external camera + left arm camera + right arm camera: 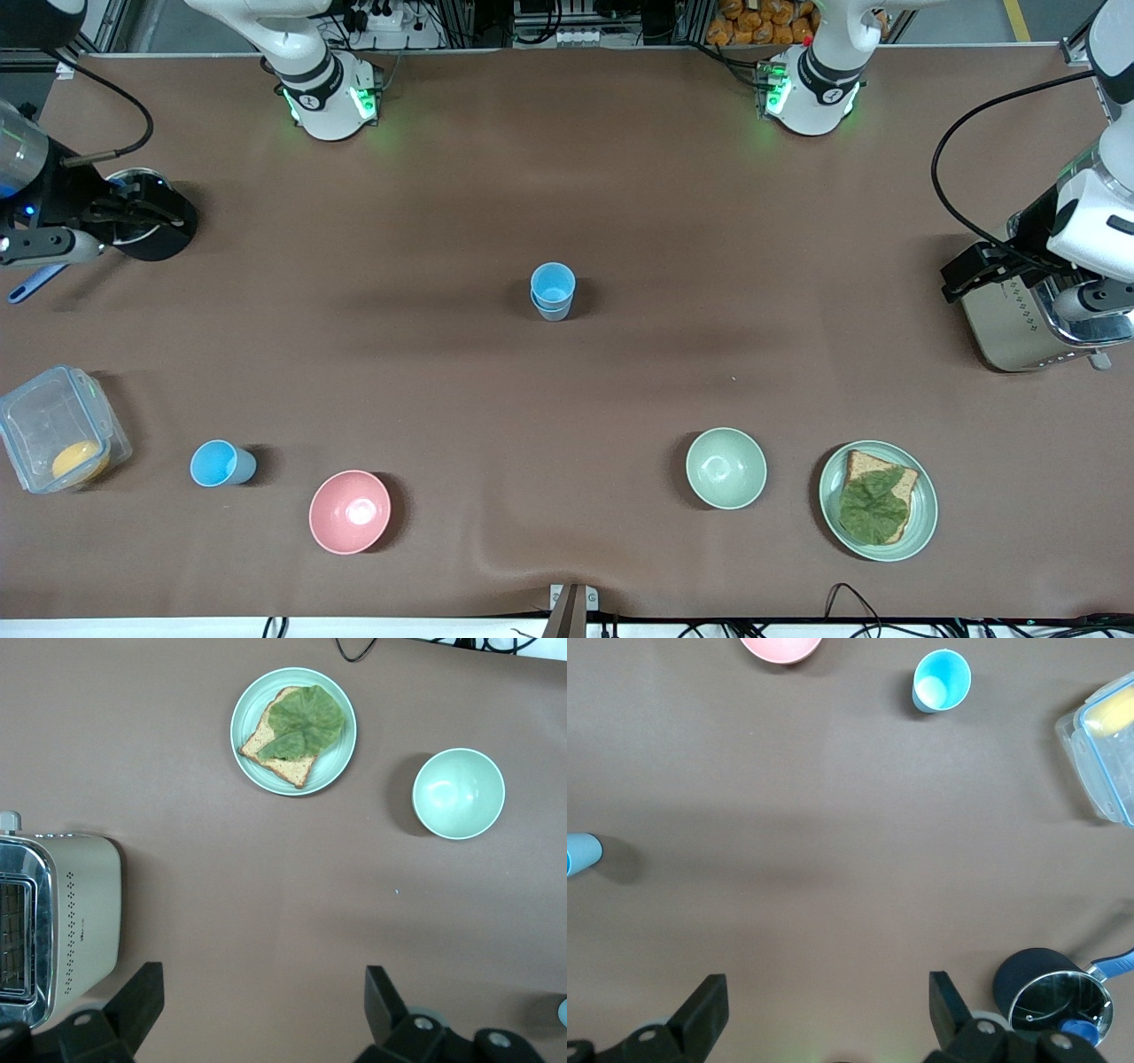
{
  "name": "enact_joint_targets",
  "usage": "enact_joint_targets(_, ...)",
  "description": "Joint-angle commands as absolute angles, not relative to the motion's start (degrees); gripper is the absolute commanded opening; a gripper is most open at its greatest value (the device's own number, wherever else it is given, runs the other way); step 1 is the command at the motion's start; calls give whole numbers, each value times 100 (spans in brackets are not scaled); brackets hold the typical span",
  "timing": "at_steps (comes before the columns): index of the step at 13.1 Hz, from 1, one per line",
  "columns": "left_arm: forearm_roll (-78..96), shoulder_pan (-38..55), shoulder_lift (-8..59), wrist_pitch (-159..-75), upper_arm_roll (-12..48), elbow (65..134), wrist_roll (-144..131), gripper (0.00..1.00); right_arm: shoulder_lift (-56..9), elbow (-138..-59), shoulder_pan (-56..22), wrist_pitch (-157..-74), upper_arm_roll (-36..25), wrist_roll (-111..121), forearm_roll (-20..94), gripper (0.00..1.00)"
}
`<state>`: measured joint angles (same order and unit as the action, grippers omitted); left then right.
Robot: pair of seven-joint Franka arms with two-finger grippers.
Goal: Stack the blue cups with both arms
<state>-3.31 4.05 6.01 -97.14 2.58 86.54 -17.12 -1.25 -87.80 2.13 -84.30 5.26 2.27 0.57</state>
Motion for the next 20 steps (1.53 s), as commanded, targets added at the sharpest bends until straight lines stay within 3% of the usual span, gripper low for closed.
enact_joint_targets(1,-237,369,606,-9650,264,8569,-1564,100,237,-9026,396,-8429,633,141,70,100)
enact_joint_targets(20,-202,360,642,-9642,264,8569,-1564,100,272,-9132,536,-8552,615,387,79,100)
